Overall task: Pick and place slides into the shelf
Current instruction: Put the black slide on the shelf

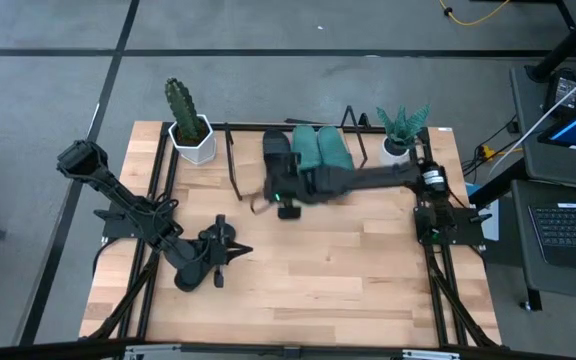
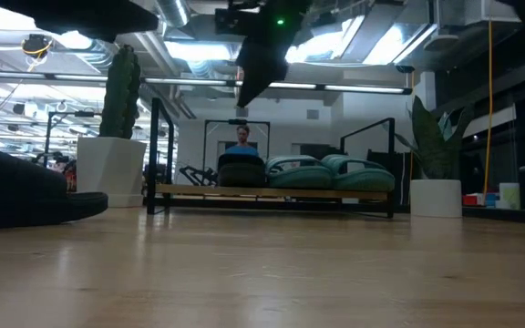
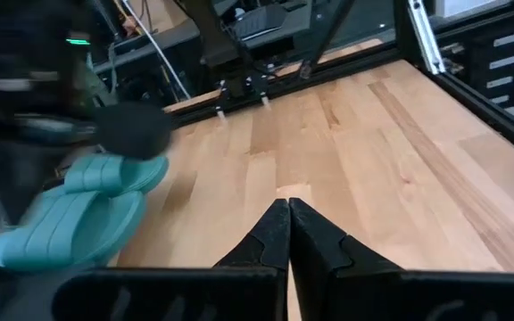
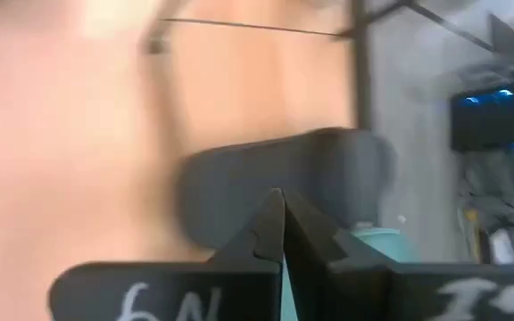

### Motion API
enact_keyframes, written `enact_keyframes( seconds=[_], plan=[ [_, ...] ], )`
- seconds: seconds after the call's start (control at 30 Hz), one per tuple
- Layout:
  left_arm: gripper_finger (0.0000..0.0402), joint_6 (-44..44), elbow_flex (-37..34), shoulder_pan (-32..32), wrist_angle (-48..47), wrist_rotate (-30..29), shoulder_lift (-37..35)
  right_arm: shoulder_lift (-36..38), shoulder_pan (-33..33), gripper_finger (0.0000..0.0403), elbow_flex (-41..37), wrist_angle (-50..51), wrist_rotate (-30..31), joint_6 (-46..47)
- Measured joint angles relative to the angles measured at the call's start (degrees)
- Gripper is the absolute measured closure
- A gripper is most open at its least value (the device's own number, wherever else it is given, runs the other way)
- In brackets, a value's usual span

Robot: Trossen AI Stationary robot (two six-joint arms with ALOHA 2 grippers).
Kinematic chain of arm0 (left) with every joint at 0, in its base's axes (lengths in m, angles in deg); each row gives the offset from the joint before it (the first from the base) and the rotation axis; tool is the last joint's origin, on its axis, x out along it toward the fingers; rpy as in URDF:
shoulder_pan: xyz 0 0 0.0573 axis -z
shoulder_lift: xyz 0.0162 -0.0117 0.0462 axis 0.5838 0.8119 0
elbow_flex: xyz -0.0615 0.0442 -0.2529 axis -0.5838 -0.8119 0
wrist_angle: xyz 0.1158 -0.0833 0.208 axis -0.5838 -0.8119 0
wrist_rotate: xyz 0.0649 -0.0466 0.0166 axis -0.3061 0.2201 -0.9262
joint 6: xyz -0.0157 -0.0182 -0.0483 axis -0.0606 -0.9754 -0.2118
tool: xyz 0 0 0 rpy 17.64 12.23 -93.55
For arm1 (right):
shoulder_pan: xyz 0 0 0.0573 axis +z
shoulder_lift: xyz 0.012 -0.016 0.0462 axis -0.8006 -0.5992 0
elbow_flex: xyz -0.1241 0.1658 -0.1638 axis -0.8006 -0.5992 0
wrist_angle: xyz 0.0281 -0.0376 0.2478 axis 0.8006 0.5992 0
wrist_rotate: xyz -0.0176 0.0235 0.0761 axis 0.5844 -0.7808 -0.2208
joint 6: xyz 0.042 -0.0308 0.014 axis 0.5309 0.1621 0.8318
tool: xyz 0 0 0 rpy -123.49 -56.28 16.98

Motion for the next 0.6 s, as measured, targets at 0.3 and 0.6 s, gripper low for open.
enact_keyframes(
  seconds=[0.3,0.6],
  plan=[
    [0.0401,0.14,-0.02,3.1,4.41,-0.35,-0.01,20.03,10.77,0.0399,-34.67,-30.51,0.24,7.83],
    [0.0401,-2.81,8.88,3.39,-7.69,-1.14,-0.01,34.56,23.62,0.039,-65.83,-67.86,-0.12,11.3]
  ],
)
